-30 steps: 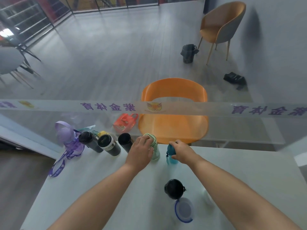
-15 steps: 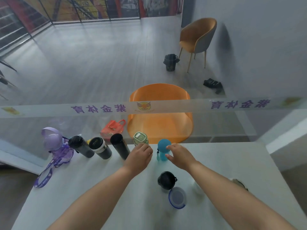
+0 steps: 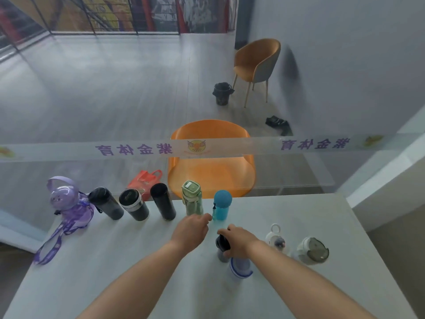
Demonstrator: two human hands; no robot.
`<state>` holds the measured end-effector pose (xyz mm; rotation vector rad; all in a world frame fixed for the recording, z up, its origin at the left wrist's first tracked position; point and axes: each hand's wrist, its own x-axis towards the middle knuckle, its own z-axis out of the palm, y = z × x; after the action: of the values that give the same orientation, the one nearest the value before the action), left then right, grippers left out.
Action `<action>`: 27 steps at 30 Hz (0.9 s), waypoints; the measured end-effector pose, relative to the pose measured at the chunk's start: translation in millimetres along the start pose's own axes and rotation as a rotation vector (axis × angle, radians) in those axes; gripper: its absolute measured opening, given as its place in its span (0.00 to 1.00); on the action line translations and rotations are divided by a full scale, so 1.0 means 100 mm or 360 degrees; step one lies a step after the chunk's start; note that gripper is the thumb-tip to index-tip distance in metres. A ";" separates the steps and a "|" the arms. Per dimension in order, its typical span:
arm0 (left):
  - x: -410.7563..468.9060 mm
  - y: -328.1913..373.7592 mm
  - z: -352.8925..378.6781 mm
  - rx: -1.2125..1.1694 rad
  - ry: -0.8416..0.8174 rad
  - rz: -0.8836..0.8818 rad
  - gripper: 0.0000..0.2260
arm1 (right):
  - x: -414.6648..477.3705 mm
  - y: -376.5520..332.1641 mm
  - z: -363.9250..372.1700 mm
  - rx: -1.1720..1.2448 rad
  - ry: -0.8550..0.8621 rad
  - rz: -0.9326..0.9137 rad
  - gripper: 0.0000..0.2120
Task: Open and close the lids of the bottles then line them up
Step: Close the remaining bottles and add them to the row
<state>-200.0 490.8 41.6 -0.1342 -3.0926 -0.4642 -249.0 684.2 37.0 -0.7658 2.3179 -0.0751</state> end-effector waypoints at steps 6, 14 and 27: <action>0.29 0.05 0.04 -0.0152 0.0067 0.0013 0.12 | 0.17 0.34 -0.25 0.0140 0.0058 0.0018 0.28; 0.84 0.30 0.25 -0.0093 0.0018 -0.0021 0.12 | 0.40 1.08 -0.65 0.0275 0.0269 0.0102 0.35; 1.00 0.36 0.50 0.0021 -0.0154 -0.0214 0.16 | 0.71 1.36 -0.90 0.0304 0.0369 -0.0040 0.33</action>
<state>-296.2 548.5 6.8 0.0536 -3.2126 -0.4537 -416.4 744.0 29.2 -0.7208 2.4731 -0.4105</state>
